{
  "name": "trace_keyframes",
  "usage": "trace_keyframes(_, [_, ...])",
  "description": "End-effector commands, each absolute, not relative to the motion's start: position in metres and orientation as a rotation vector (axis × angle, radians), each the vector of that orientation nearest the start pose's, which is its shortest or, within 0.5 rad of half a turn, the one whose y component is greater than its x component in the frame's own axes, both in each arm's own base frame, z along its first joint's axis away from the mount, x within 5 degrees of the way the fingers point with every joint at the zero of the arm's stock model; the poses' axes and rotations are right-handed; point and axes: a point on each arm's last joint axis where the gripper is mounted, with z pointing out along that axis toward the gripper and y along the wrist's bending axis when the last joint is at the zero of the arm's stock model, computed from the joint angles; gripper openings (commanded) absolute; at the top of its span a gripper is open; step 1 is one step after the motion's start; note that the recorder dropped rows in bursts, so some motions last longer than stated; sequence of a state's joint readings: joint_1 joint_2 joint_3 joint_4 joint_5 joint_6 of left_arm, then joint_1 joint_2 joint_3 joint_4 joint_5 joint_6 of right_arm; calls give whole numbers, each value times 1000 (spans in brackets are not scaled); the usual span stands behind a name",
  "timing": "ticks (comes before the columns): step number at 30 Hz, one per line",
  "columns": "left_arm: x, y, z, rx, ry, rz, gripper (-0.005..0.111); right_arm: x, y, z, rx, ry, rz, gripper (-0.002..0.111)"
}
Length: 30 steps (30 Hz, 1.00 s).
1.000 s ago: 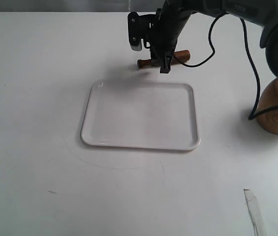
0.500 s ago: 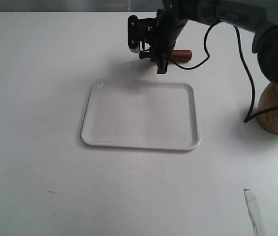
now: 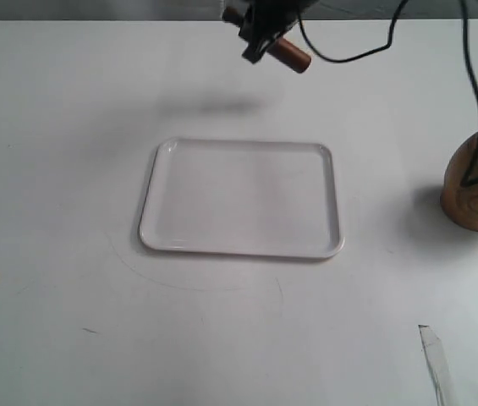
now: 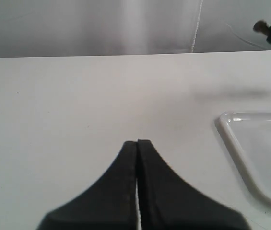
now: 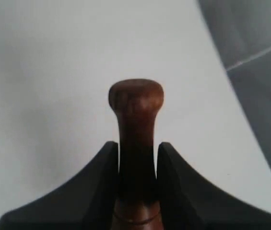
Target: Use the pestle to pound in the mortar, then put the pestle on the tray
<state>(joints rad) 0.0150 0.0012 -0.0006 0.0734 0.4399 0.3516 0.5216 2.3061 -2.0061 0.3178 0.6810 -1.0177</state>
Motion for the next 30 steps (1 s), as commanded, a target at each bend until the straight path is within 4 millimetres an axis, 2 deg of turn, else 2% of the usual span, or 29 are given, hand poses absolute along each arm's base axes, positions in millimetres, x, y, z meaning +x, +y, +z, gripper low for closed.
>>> trace_keyframes(1, [51,3,174,361,1897,302,0,457,231,269,-1143,1884,202,0])
trace_keyframes(4, [51,3,174,361,1897,302,0,451,189,297,-942,1866,168,0])
trace_keyframes(7, [51,3,174,361,1897,302,0,438,146,316,-711,1827,91,0])
trace_keyframes(11, [51,3,174,361,1897,302,0,402,96,326,-446,1718,-111,0])
trace_keyframes(13, [51,3,174,361,1897,302,0,379,82,330,-373,1661,-177,0])
trace_keyframes(16, [51,3,174,361,1897,302,0,341,69,328,-303,1540,-197,0])
trace_keyframes(19, [51,3,174,361,1897,302,0,298,62,332,-385,1278,-316,0])
trace_keyframes(21, [51,3,174,361,1897,302,0,279,59,336,-376,1171,-340,0])
trace_keyframes(24, [51,3,174,361,1897,302,0,255,48,345,-151,1112,-65,0])
trace_keyframes(27, [51,3,174,361,1897,302,0,243,54,345,-221,1100,162,0])
trace_keyframes(30, [51,3,174,361,1897,302,0,238,63,333,-281,1153,345,0])
